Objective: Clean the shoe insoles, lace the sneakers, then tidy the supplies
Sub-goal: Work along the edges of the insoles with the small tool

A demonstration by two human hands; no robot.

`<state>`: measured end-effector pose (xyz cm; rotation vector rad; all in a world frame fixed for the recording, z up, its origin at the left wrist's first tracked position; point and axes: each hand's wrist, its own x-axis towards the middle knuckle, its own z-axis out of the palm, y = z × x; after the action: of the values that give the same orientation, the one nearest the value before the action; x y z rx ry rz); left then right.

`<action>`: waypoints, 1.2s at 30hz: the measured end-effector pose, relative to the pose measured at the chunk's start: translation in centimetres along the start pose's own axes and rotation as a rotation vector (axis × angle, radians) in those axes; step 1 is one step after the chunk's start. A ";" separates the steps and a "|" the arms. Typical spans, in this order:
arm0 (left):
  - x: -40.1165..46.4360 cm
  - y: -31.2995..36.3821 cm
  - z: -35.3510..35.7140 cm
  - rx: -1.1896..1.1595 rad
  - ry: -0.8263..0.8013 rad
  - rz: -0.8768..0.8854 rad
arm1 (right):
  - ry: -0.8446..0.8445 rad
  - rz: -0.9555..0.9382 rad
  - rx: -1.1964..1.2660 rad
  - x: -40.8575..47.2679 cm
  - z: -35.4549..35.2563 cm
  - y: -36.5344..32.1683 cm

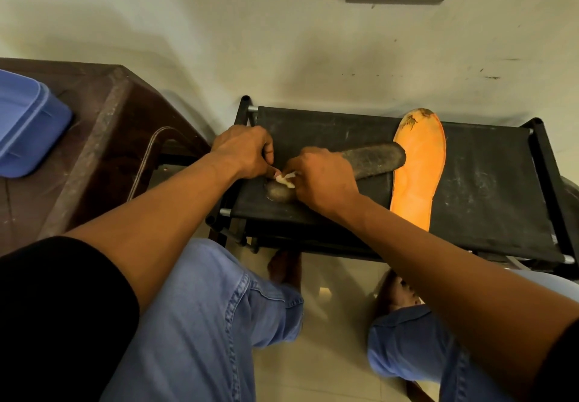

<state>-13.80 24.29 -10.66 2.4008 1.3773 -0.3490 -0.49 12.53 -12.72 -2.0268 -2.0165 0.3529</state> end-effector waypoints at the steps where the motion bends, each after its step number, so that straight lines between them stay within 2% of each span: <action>1: 0.0 0.0 0.0 0.005 0.000 -0.004 | -0.029 -0.037 0.027 -0.2 0.2 -0.5; 4: 0.2 0.0 0.0 0.016 -0.003 -0.003 | -0.069 -0.128 0.015 -0.6 0.6 -1.5; 11: 0.1 -0.1 0.0 -0.011 -0.030 -0.010 | 0.039 0.014 -0.043 0.5 -0.3 0.8; 16: 0.2 0.0 -0.3 0.006 -0.027 -0.012 | -0.083 -0.125 0.031 -0.2 0.0 -1.1; 20: 0.1 0.0 -0.3 -0.012 -0.051 -0.017 | -0.025 -0.068 -0.058 0.4 -0.3 0.2; 23: -0.2 -0.1 -0.6 -0.057 -0.133 -0.021 | 0.025 0.020 -0.083 0.6 -0.4 1.2; 28: -0.9 -0.8 -1.4 -0.002 -0.340 -0.082 | 0.032 0.025 -0.077 0.4 0.1 0.8; 31: -1.0 -0.8 -1.4 0.044 -0.375 -0.134 | 0.041 -0.005 -0.063 0.3 0.2 0.4; 36: -0.6 0.0 -1.2 0.138 -0.390 -0.171 | -0.057 -0.127 -0.008 -0.1 0.8 -1.3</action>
<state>-14.04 24.32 -9.39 2.1654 1.4099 -0.9300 -2.00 12.47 -12.96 -1.9023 -2.1710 0.3812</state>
